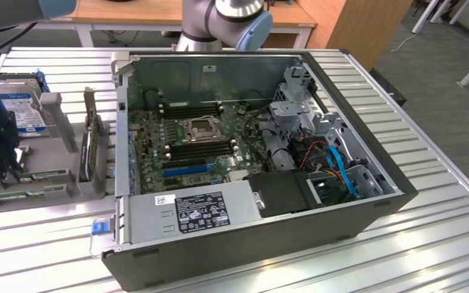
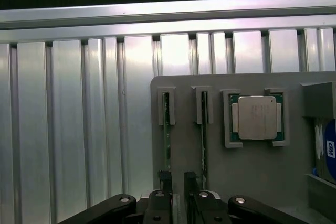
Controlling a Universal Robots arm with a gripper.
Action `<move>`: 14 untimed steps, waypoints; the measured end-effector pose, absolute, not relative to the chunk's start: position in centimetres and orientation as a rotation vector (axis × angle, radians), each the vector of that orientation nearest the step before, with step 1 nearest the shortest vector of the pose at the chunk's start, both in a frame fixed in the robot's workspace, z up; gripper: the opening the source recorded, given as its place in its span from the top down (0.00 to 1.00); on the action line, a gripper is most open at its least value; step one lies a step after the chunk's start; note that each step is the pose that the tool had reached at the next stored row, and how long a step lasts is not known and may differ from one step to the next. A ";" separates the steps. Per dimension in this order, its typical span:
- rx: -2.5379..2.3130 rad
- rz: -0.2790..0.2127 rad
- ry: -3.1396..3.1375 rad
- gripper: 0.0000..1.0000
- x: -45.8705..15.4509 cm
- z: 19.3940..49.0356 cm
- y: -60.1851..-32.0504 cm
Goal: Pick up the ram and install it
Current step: 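Pick up the ram and move it above insertion slot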
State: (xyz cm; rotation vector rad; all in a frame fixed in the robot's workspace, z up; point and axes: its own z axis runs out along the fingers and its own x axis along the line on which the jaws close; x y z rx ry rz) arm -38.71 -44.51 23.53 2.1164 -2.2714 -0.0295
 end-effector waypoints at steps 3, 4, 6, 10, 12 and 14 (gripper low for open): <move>2.117 -0.029 -2.271 0.76 -38.7 23.5 -44.5; 2.117 -0.029 -2.271 0.75 -38.7 23.5 -44.5; 2.117 -0.029 -2.271 0.69 -38.7 23.5 -44.5; 2.117 -0.030 -2.271 0.69 -38.7 23.4 -44.5; 2.117 -0.030 -2.271 0.69 -38.7 23.2 -44.5; 2.117 -0.030 -2.271 0.69 -38.7 22.9 -44.5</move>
